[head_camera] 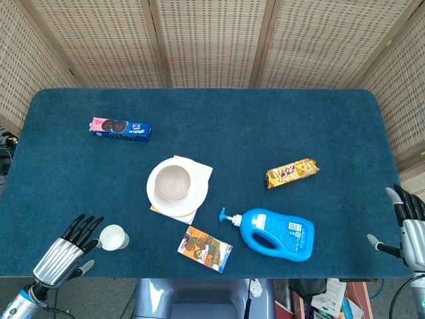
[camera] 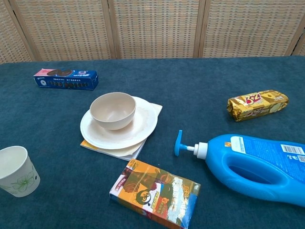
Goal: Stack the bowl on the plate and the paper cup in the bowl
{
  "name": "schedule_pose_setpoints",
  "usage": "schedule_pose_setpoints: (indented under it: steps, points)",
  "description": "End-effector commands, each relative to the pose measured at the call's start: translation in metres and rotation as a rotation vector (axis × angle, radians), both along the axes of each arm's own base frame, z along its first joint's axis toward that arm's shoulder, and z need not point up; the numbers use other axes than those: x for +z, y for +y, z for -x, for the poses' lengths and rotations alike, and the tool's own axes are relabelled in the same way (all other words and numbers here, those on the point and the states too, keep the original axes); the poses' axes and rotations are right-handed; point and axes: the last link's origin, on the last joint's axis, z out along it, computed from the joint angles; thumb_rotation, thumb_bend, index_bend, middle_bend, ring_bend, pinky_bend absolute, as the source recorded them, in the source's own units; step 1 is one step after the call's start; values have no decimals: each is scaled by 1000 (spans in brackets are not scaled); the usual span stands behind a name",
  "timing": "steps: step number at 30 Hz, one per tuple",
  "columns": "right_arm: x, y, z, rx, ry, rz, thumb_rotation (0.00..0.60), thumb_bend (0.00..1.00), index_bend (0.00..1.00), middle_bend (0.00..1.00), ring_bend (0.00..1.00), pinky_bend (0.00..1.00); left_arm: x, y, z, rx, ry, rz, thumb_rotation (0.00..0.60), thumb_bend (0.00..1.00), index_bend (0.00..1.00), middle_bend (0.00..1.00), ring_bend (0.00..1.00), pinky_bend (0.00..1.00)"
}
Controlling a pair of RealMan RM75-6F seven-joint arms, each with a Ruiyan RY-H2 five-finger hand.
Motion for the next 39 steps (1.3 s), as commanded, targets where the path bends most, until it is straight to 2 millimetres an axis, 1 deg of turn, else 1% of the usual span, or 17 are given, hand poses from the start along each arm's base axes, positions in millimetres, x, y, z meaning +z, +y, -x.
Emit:
schedule_pose_setpoints:
  steps: [1, 9, 17, 23, 29, 34, 39]
  points:
    - [1, 0, 0, -1, -2, 2, 600, 141, 0, 0, 0, 0, -5, 3, -2, 1, -1, 7, 600, 228, 428, 0, 0, 0]
    - [1, 0, 2, -7, -7, 4, 600, 141, 0, 0, 0, 0, -13, 11, 3, 26, 22, 8, 600, 235, 444, 0, 0, 0]
    - [0, 0, 2, -8, -2, 4, 600, 141, 0, 0, 0, 0, -27, 27, 2, 17, 33, 4, 600, 261, 474, 0, 0, 0]
    - [2, 0, 2, -9, -4, 8, 600, 141, 0, 0, 0, 0, -36, 34, -1, 3, 36, 5, 600, 351, 554, 0, 0, 0]
    - [3, -1, 2, -11, -8, 10, 600, 141, 0, 0, 0, 0, -43, 39, -5, -2, 35, 10, 600, 395, 597, 0, 0, 0]
    - [4, 0, 2, -9, -8, 11, 600, 141, 0, 0, 0, 0, -41, 44, -8, -9, 26, -8, 600, 404, 610, 0, 0, 0]
    - [3, 1, 2, -6, -8, 10, 600, 141, 0, 0, 0, 0, -29, 55, -15, -18, 4, -52, 600, 404, 611, 0, 0, 0]
